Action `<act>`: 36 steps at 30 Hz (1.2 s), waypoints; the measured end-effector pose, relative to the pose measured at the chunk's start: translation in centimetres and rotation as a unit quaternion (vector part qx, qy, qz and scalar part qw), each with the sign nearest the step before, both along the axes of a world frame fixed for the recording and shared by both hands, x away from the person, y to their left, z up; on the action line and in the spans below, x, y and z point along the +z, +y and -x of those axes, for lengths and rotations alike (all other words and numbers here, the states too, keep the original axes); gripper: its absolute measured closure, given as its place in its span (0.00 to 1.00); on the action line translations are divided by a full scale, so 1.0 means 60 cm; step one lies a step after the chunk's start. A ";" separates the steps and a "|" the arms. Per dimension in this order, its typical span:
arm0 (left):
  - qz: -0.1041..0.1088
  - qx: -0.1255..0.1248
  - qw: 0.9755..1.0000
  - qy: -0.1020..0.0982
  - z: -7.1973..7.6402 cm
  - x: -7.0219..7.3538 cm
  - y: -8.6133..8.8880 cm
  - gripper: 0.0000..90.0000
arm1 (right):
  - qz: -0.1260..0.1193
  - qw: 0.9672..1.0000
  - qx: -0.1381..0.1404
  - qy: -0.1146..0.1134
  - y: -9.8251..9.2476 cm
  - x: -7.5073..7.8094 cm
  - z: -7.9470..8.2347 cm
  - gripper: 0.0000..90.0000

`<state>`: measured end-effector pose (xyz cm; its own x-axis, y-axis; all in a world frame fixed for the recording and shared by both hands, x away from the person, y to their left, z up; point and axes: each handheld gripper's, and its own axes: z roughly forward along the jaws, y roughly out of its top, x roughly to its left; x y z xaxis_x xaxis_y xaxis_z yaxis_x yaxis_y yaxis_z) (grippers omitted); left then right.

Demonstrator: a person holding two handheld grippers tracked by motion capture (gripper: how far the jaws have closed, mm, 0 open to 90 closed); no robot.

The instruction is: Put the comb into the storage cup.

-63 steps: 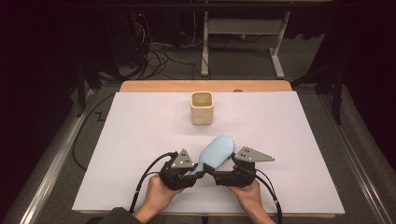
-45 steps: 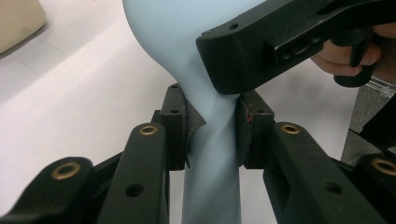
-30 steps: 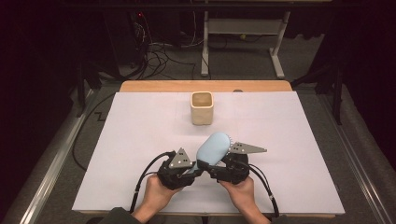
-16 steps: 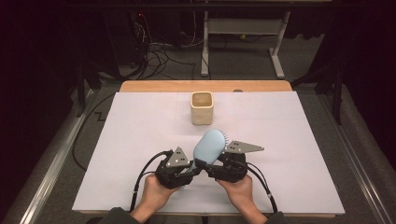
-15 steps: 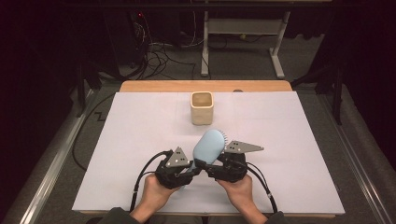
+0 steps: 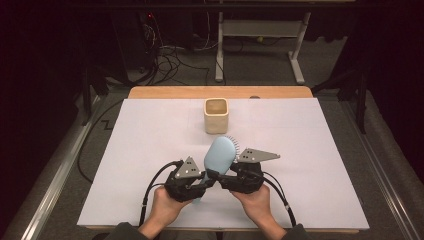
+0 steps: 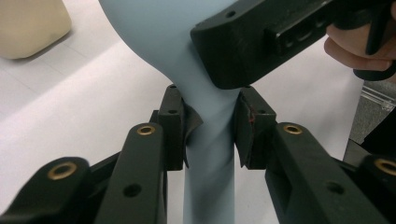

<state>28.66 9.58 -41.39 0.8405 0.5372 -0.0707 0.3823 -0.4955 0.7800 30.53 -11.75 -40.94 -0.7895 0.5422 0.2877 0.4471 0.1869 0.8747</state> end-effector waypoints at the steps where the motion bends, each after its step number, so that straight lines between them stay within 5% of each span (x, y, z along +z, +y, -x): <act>1: 0.000 -0.001 1.000 0.000 0.000 0.000 0.000 0.73 | 0.001 1.000 0.000 -0.002 0.000 0.002 -0.001 0.61; 6: -0.001 -0.001 1.000 -0.003 0.001 0.001 0.001 0.63 | 0.004 1.000 -0.004 -0.007 -0.004 0.008 -0.004 0.61; 23: 0.058 0.021 0.998 -0.013 0.001 0.003 0.036 0.43 | 0.021 1.000 -0.012 -0.015 -0.032 0.034 -0.013 0.61; 36: 0.039 0.064 0.996 -0.047 0.005 -0.001 0.070 0.39 | 0.039 0.999 -0.021 -0.015 -0.050 0.044 -0.021 0.61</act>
